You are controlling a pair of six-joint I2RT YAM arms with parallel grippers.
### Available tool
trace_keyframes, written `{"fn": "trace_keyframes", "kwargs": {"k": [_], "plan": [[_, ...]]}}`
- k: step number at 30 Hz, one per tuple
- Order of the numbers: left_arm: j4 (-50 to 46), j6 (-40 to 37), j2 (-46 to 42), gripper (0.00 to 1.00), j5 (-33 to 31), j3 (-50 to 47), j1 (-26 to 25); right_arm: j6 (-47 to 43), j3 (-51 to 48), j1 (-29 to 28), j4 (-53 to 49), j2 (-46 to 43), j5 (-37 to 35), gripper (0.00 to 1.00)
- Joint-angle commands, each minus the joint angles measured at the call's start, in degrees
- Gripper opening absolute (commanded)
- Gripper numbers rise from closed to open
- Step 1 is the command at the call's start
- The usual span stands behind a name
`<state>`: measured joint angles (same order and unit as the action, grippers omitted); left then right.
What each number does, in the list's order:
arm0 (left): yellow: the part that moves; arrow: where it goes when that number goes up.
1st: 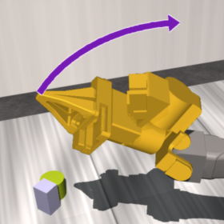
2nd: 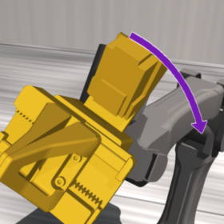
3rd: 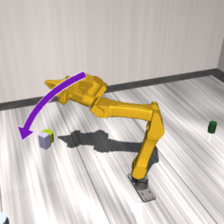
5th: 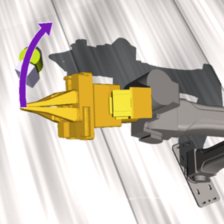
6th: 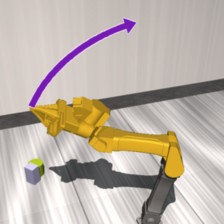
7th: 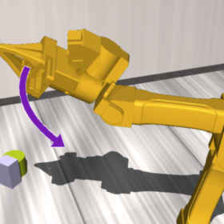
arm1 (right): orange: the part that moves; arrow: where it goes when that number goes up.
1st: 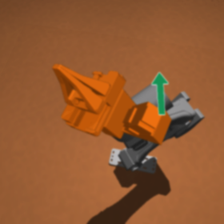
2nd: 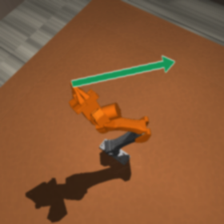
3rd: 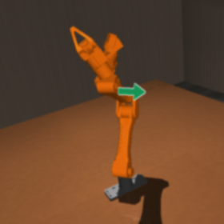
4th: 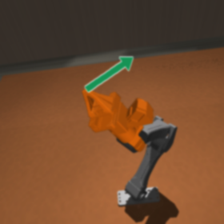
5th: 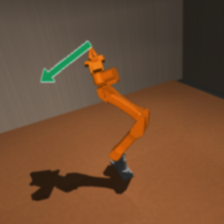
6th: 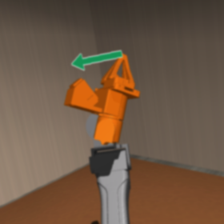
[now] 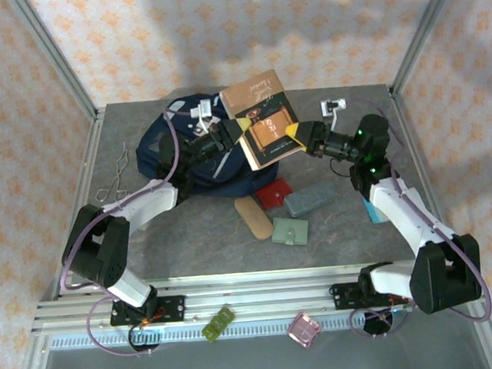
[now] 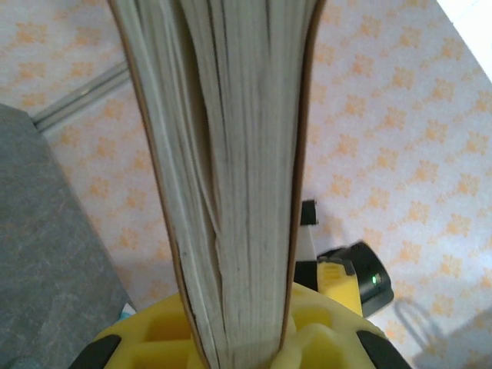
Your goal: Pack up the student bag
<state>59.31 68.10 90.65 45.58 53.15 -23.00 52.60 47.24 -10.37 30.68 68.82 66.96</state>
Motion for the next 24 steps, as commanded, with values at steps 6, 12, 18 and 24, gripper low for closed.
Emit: {"fn": "trace_keyframes", "kwargs": {"k": [6,12,18,24], "plan": [[14.17,3.57,1.84,0.00,-12.62,-1.16,-3.42,8.22,-6.53,-6.94,18.61,-3.29,-9.22,0.57],[19.27,5.21,3.62,0.00,-14.36,-2.47,-5.48,8.55,-7.37,-8.35,20.26,-3.15,-14.91,0.45],[20.54,6.04,3.99,0.23,-12.45,-2.52,-5.82,7.63,-6.30,-8.35,18.53,-2.32,-19.72,0.06],[7.57,-0.59,-0.43,0.55,-13.11,-3.88,-3.51,2.94,-5.57,-5.90,10.61,-4.46,-22.19,0.00]]}}
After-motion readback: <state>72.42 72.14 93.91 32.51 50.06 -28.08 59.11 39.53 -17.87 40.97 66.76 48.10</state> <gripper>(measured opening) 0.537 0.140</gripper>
